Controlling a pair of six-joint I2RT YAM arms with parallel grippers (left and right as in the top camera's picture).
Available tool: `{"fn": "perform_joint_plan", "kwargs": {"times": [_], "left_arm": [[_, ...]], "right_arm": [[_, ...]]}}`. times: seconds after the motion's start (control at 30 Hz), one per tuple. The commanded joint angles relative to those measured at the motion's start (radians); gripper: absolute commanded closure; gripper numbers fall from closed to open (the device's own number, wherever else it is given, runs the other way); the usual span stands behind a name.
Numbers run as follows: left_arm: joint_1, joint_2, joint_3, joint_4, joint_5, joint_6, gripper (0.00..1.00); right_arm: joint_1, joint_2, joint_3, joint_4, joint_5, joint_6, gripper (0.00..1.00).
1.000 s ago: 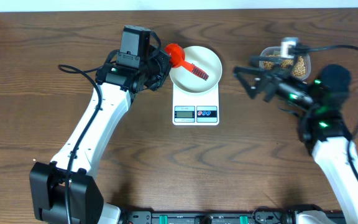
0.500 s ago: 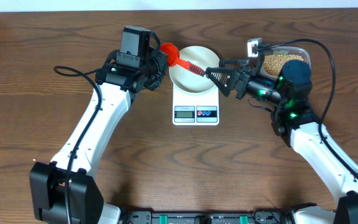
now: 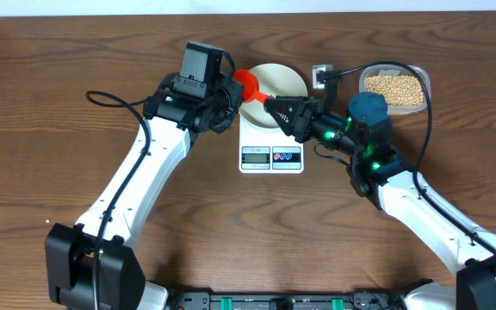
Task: Scoop item into bowl and weigh 50g on scale
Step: 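Move the right gripper to the scoop handle held by the left, then close the right gripper on the red scoop handle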
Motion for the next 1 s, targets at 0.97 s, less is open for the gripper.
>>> {"fn": "perform_joint_plan", "kwargs": {"times": [0.97], "left_arm": [[0.001,0.005,0.003,-0.055,0.013,0.094,0.93]], "right_arm": [[0.004,0.002,0.021,-0.119,-0.056,-0.016,0.83]]}}
